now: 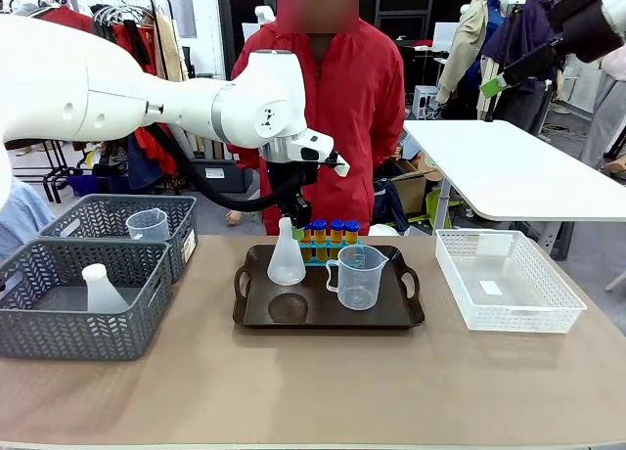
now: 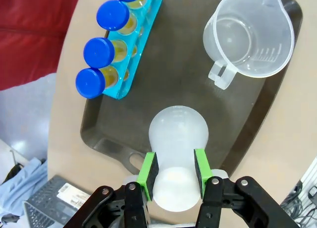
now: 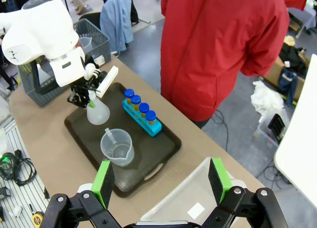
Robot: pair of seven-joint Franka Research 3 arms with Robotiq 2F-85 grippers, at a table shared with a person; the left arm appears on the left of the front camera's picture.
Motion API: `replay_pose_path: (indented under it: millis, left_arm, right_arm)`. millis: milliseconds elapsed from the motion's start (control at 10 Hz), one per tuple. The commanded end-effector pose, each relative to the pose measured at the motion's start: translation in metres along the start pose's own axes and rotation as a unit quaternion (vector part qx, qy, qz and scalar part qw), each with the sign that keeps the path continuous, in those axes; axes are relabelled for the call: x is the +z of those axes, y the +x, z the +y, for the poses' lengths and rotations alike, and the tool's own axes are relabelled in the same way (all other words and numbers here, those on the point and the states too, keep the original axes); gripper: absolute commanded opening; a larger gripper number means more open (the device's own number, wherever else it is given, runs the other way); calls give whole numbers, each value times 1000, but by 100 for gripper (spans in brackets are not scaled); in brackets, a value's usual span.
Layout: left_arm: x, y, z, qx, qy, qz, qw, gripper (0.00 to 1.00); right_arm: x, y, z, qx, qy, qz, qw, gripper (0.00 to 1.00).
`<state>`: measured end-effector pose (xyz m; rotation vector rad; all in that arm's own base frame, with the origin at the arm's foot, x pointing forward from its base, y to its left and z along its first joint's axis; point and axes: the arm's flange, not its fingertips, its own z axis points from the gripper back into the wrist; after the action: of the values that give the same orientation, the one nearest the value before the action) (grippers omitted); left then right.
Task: Prepare the laboratory tools.
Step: Pick up one Small flask and place it on the Handle tray.
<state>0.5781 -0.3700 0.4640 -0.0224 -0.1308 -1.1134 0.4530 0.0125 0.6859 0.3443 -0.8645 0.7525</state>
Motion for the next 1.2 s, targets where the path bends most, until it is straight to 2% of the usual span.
replay_pose_path:
  millis: [0,300,1000,1100]
  left_arm:
    - [-8,-12,0,0,-6,-4,1000,0]
    - [-27,-15,2,0,-16,-1,1000,0]
    - [-39,-12,2,-11,-18,-12,1000,0]
    - [-38,-12,3,-12,-19,-12,1000,5]
  right_arm:
    - [1,0,-1,-1,5,-7,1000,100]
    - [1,0,-1,-1,5,-7,1000,100]
    - [1,0,-1,-1,5,-7,1000,100]
    - [1,0,-1,-1,5,-7,1000,100]
